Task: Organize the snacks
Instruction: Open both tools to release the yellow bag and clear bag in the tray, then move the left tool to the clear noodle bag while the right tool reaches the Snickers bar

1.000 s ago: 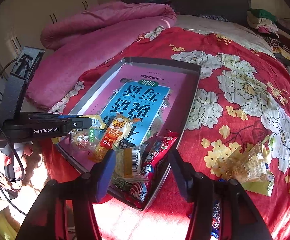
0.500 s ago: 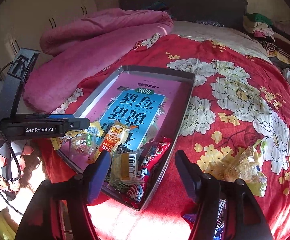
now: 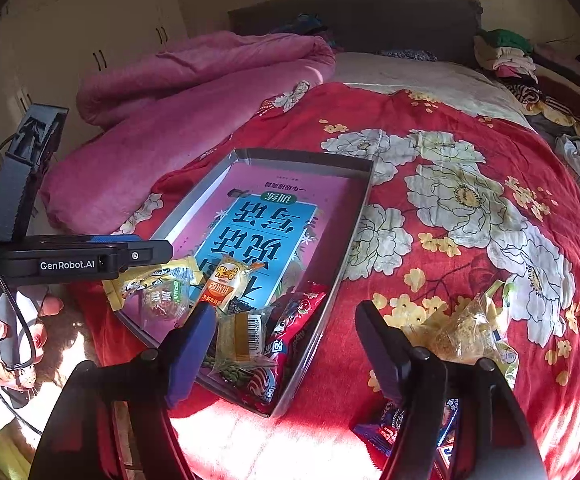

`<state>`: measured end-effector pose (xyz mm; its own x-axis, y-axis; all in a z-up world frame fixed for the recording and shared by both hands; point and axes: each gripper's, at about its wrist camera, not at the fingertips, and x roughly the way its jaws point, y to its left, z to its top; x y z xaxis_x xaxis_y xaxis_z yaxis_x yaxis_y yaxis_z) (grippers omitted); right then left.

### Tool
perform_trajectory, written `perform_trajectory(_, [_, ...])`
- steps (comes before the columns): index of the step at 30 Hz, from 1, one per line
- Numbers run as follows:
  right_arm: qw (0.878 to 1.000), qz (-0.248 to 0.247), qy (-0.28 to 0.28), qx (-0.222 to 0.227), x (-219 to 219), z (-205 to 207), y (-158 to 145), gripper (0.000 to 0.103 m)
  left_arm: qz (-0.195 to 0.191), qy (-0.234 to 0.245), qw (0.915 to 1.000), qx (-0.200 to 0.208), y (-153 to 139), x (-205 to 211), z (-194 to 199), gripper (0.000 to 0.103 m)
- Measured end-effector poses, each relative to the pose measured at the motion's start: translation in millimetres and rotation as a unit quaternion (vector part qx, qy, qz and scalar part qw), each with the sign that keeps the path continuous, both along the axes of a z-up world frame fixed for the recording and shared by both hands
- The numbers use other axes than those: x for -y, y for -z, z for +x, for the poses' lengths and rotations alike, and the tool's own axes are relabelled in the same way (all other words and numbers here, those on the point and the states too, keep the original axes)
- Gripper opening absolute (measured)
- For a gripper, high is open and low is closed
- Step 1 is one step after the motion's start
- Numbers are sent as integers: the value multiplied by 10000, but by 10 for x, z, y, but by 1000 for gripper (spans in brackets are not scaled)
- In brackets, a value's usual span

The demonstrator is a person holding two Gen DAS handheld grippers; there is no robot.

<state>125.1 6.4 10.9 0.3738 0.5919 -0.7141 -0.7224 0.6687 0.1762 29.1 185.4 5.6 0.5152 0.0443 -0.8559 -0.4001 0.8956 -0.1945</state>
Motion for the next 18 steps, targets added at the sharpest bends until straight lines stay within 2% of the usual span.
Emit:
perform_trajectory(11, [9990, 179, 301, 263, 196, 44, -158, 76, -140, 252, 9995, 85, -107, 203, 43, 66])
perform_trajectory(18, [9973, 428, 513, 292, 372, 79, -236, 82, -47, 432, 9990, 112, -189, 357, 68, 70])
